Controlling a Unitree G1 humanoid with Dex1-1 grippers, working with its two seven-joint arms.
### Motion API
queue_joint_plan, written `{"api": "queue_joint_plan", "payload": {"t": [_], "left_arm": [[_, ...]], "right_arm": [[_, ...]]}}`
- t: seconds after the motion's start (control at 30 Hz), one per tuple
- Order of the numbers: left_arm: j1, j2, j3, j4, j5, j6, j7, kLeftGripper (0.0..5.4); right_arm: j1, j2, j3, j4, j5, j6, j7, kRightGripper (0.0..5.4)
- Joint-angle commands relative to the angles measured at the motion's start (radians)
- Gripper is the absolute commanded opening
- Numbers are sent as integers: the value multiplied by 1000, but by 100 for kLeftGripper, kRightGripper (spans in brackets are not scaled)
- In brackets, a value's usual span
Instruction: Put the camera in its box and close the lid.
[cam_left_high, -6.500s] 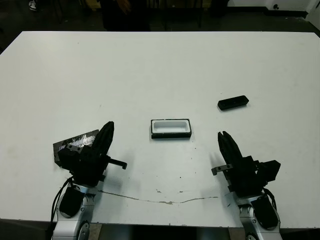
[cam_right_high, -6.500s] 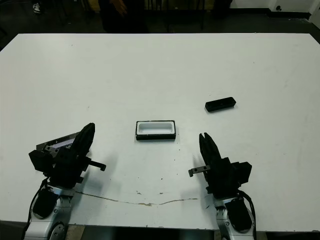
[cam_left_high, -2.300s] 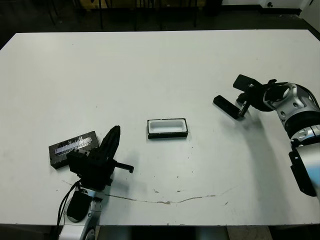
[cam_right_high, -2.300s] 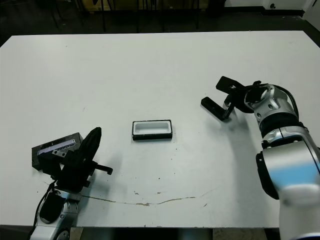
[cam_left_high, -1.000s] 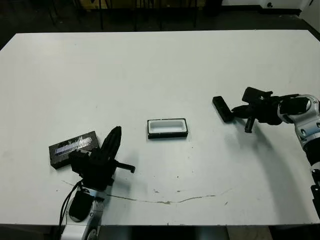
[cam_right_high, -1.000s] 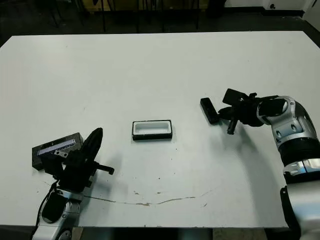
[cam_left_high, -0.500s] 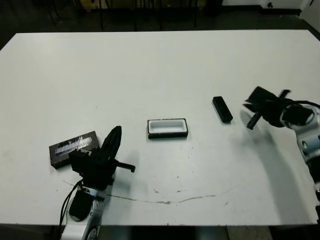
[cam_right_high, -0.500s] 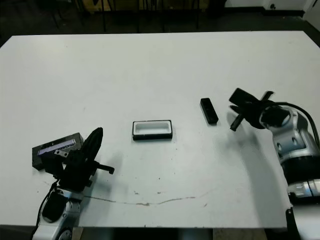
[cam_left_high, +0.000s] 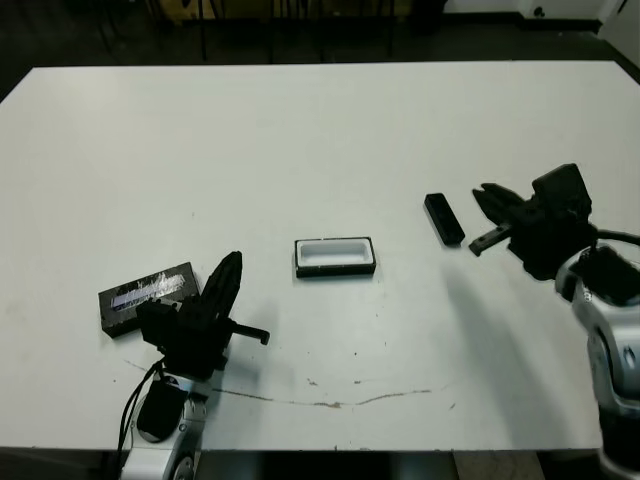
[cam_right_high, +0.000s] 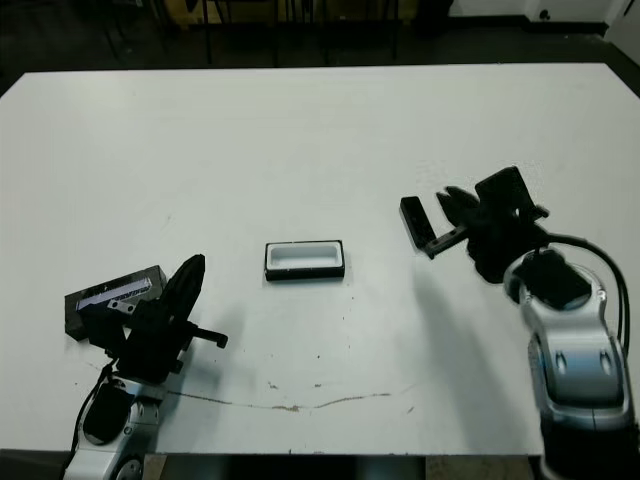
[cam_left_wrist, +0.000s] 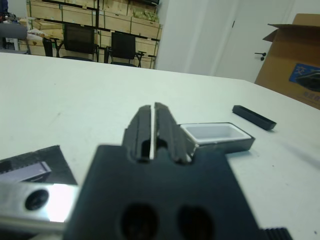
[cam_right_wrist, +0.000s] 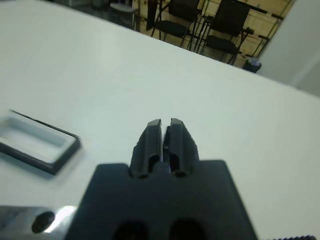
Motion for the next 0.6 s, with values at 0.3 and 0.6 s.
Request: {"api": "queue_joint_plan", "payload": {"t": [0.3, 0.6], "left_arm": [[25, 14, 14, 4, 3, 12, -5, 0], [32, 13, 17, -4, 14, 18, 1, 0]], "right_arm": [[27, 51, 45, -43, 24, 140, -136, 94], [-15, 32, 84, 45, -16, 115, -187, 251]]}}
